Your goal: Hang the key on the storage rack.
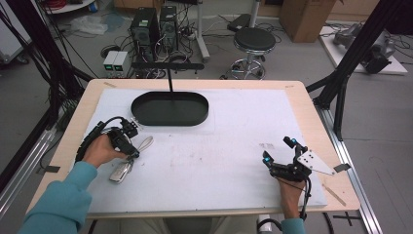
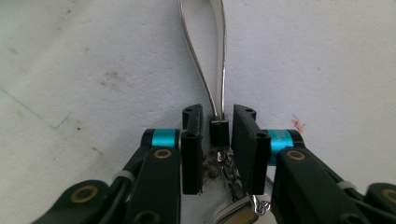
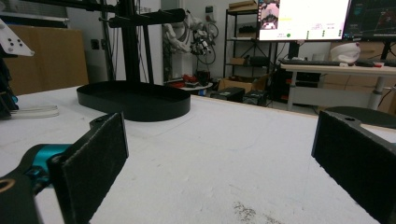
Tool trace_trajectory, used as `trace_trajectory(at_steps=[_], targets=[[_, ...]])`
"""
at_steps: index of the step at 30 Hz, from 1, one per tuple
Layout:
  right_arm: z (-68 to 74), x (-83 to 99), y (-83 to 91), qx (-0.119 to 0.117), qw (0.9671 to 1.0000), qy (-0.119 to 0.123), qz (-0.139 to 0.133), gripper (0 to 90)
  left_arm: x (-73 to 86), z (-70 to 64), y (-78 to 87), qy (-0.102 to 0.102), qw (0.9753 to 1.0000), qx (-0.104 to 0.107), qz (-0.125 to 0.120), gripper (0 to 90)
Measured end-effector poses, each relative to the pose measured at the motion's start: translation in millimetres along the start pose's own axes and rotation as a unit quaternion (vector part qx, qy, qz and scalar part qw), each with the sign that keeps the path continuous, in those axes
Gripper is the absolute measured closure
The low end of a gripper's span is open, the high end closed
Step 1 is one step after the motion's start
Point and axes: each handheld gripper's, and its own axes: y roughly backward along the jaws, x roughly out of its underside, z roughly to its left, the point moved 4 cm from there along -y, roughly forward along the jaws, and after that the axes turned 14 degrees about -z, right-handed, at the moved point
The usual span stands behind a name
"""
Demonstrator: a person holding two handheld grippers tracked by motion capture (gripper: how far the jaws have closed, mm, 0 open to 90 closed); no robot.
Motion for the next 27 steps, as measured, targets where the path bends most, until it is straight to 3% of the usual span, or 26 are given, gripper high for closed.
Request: trace_trajectory(at_steps=[2,3,5,15,21,27], targets=[[0.1,0.0,0.0,0.0,1.0,0.0,0.0,3.0,0.4,-0.7,-1.8,0.0,1.0,0.0,0.004,76.4],[0.0,0.0,0.0,0.0,1.0,0.0,0.0,3.0,0.7,0.1,-1.7,-0.01,0.9999,-0.001,0.011,77.6],[0.1,0.0,0.0,0.0,1.0,0.0,0.0,3.0,0.3,-0.4,-2.5,-0.002,0.9999,-0.008,0.006,80.5],[-0.4,-0.1,-0.2,0.0,1.0,0.0,-0.001,3.0,0.0,0.7,1.7,-0.017,0.9997,-0.017,0.0,81.4],[-0.4,-0.1,-0.2,0.0,1.0,0.001,-0.001,3.0,-2.6,2.7,10.0,-0.022,0.9992,-0.02,-0.027,81.4],[-0.3,-0.1,-0.3,0.0,1.0,0.002,-0.002,3.0,-8.0,8.2,24.4,-0.02,0.9954,-0.04,-0.085,81.4]])
